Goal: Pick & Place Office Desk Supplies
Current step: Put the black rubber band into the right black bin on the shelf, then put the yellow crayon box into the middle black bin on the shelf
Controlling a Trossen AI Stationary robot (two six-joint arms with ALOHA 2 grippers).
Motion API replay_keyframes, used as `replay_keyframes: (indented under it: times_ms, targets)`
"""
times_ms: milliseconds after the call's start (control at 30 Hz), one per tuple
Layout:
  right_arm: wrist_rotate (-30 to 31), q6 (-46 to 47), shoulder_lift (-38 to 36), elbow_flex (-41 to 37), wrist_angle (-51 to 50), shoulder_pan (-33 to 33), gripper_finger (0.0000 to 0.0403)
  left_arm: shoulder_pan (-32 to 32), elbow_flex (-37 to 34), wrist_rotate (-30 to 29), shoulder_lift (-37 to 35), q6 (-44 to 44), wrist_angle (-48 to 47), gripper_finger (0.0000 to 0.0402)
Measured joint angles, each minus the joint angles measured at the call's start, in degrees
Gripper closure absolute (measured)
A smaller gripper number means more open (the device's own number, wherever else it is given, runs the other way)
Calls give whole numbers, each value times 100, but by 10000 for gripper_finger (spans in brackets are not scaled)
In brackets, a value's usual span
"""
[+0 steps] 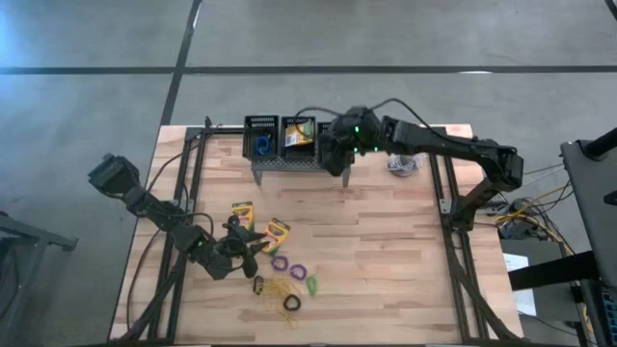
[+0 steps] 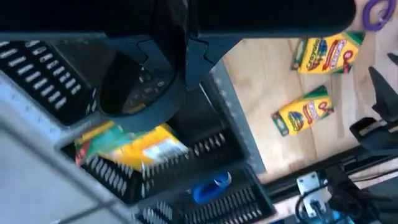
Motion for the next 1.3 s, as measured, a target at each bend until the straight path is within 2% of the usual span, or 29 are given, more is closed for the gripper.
replay_keyframes:
  times_ms: [67,233,433,733,1000,1133,1300]
  targets:
    - [-299,10,18,0,-169,-207,394,0,0,0,0,0,-11,282]
    - [-308,5,43,-5,-410,-390,390,2,-2,4,0,-2,-57,282]
    - [-293,-46,42,-46,-421,-400,343,2,-2,24,0,-4,-55,282]
    - [866,-196,42,-314,-316,-401,257,2,-2,24,0,-7,-53,282]
    - [898,-321,11,-217,-301,-385,204,2,-4,26,0,-22,-53,282]
    - [894,-456,-114,16,-275,-187,194,2,-7,26,0,-22,-55,282]
    - [907,-727,-301,76,-83,495,193,2,-7,28,0,-20,-62,282]
